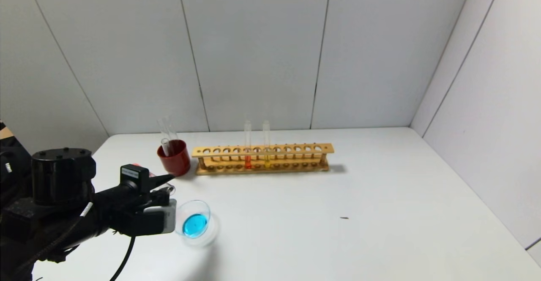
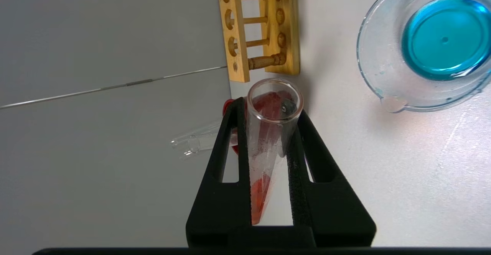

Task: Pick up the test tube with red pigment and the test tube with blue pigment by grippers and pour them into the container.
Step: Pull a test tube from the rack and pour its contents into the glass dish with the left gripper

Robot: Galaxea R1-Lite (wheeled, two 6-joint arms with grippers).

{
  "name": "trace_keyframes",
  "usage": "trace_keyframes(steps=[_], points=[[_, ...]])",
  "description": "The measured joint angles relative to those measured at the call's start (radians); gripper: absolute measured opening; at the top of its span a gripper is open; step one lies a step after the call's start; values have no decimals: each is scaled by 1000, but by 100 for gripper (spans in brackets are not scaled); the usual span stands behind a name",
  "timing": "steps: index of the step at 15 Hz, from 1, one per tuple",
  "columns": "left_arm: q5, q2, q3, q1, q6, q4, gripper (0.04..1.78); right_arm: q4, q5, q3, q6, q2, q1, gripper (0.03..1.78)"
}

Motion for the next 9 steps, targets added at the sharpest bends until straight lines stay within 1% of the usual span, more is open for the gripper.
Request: trace_keyframes(steps=[4,7,9], points=[[-3,78,-58,2,75,-60,32,0,0,0,0,0,0,175],[-9,109,-68,1,122,-69,32,0,0,0,0,0,0,175],[-47,113,-62,5,157,-66,32,0,0,0,0,0,0,175]])
